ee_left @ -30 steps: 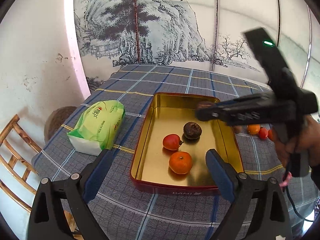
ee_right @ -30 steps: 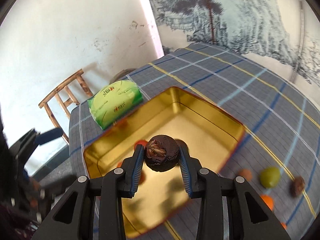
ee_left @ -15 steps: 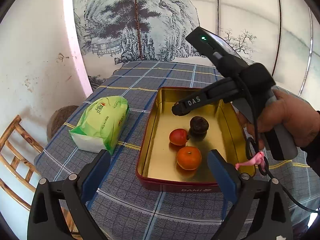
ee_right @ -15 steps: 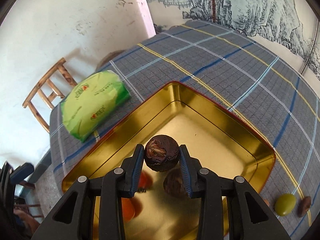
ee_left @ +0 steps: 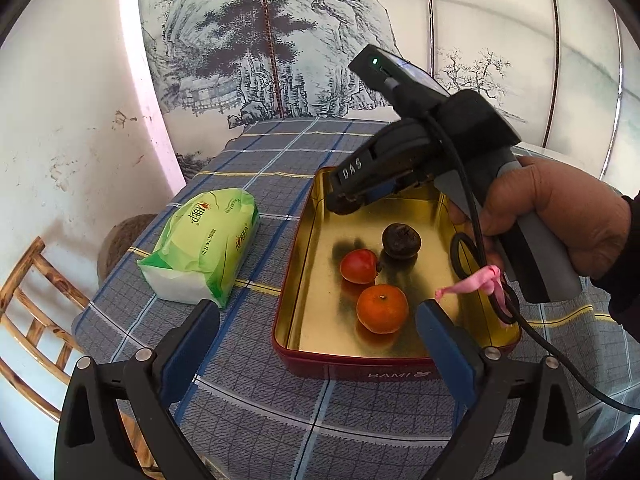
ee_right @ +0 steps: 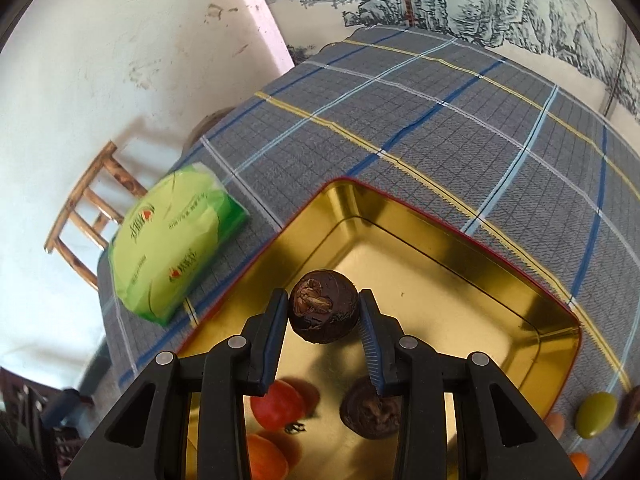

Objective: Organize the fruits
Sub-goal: 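Carry the brown fruit with the right gripper into the tray and release, then move the left gripper back to the fruit cluster toward a mandarin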

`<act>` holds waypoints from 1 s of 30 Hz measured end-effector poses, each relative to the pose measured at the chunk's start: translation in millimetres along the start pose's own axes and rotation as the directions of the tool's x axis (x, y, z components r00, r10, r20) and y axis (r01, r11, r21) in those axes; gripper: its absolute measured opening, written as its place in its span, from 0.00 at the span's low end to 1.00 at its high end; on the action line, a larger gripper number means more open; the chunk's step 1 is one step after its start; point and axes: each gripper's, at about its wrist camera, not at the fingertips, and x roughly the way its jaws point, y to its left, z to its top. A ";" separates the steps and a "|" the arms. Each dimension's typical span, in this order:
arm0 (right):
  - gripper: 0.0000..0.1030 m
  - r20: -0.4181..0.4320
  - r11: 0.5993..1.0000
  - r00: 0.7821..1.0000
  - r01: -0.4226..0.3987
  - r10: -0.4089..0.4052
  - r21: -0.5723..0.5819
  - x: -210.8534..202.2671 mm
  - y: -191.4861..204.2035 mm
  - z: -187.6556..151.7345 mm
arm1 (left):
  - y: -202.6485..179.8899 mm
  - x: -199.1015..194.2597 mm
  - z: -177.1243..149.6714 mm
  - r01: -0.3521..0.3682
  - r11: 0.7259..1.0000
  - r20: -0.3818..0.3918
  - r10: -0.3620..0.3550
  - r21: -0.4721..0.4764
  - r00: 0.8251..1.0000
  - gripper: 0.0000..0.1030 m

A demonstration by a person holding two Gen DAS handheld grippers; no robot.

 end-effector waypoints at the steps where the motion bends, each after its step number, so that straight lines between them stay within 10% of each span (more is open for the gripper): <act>1: 0.36 0.010 1.000 1.000 -0.011 0.011 0.010 -1.2 -0.8 0.3 | -0.3 0.3 -0.1 0.000 1.000 -0.002 0.000 0.001 1.000 0.95; 17: 0.38 0.317 0.982 0.937 -0.179 0.150 0.067 -106.5 -47.6 -58.5 | -21.3 -8.7 0.0 0.012 0.999 -0.014 -0.012 0.037 1.000 0.96; 30: 0.38 0.305 0.941 0.901 0.241 -0.309 0.239 -202.2 -182.7 -236.2 | -89.5 -30.0 17.1 0.219 0.954 0.000 -0.224 0.203 0.975 0.96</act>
